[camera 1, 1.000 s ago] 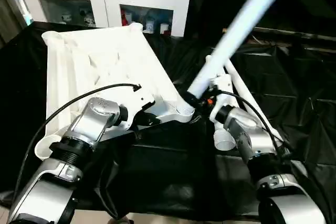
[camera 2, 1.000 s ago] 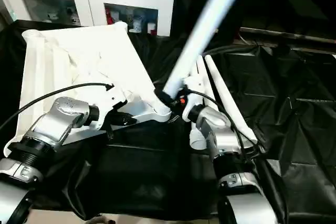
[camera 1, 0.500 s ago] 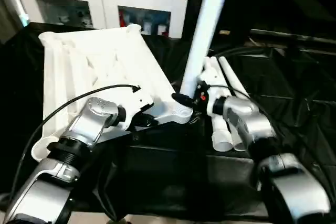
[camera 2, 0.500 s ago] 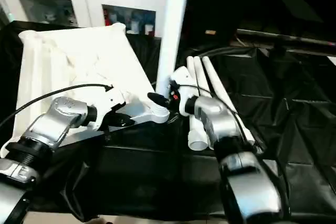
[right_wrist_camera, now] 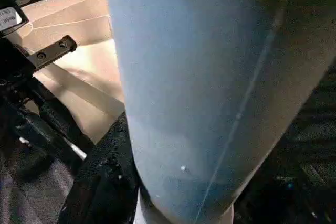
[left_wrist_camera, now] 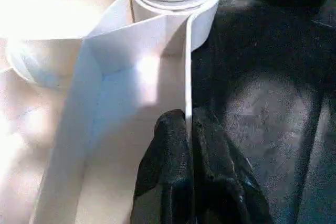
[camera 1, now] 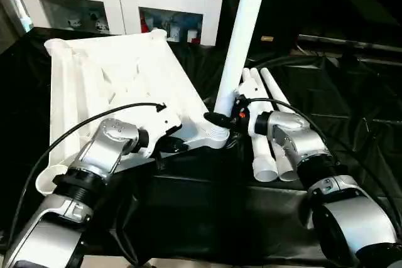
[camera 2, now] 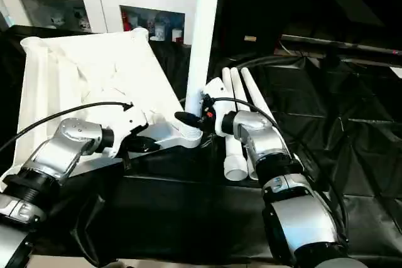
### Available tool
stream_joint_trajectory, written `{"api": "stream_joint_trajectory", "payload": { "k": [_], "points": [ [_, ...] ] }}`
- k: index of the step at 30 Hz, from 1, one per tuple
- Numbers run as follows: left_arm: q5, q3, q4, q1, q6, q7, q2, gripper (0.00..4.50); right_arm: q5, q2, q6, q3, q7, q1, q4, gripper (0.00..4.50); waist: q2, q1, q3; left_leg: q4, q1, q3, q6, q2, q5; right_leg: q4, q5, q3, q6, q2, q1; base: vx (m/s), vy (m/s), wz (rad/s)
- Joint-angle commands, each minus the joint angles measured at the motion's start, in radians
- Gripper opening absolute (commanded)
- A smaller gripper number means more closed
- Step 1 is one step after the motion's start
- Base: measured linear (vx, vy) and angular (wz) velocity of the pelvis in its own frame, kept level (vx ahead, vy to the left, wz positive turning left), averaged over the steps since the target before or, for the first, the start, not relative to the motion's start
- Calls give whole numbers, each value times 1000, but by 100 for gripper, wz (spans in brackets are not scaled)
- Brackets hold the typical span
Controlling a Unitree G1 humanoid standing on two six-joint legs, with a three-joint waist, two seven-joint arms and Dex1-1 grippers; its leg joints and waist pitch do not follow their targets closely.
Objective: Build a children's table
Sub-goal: Insert table leg to table base
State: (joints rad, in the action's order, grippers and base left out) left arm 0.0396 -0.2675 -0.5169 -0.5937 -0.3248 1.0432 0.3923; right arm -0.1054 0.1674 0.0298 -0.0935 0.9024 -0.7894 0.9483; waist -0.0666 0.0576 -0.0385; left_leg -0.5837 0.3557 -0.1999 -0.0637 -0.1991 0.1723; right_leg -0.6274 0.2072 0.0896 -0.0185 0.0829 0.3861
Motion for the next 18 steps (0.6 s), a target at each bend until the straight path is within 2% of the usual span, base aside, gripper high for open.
{"api": "stream_joint_trajectory", "payload": {
  "k": [1,8,18],
  "points": [
    [-87,20,34,22,5,26,-44,0,58,2,48,-41,-3,58,102,188,8,1,45,71,-11,26,-4,-46,281,91,293,-63,-189,78,-29,0,0,0],
    [-54,-4,51,51,8,36,-26,0,60,-3,39,-41,-3,55,115,188,7,-2,44,75,-12,28,-7,-47,301,96,319,-63,-181,79,-28,0,0,0],
    [4,-55,38,33,30,69,-1,0,69,-3,40,-46,4,42,134,188,7,-4,43,79,-16,30,-13,-48,324,100,340,-64,-176,78,-24,0,0,0]
  ]
}}
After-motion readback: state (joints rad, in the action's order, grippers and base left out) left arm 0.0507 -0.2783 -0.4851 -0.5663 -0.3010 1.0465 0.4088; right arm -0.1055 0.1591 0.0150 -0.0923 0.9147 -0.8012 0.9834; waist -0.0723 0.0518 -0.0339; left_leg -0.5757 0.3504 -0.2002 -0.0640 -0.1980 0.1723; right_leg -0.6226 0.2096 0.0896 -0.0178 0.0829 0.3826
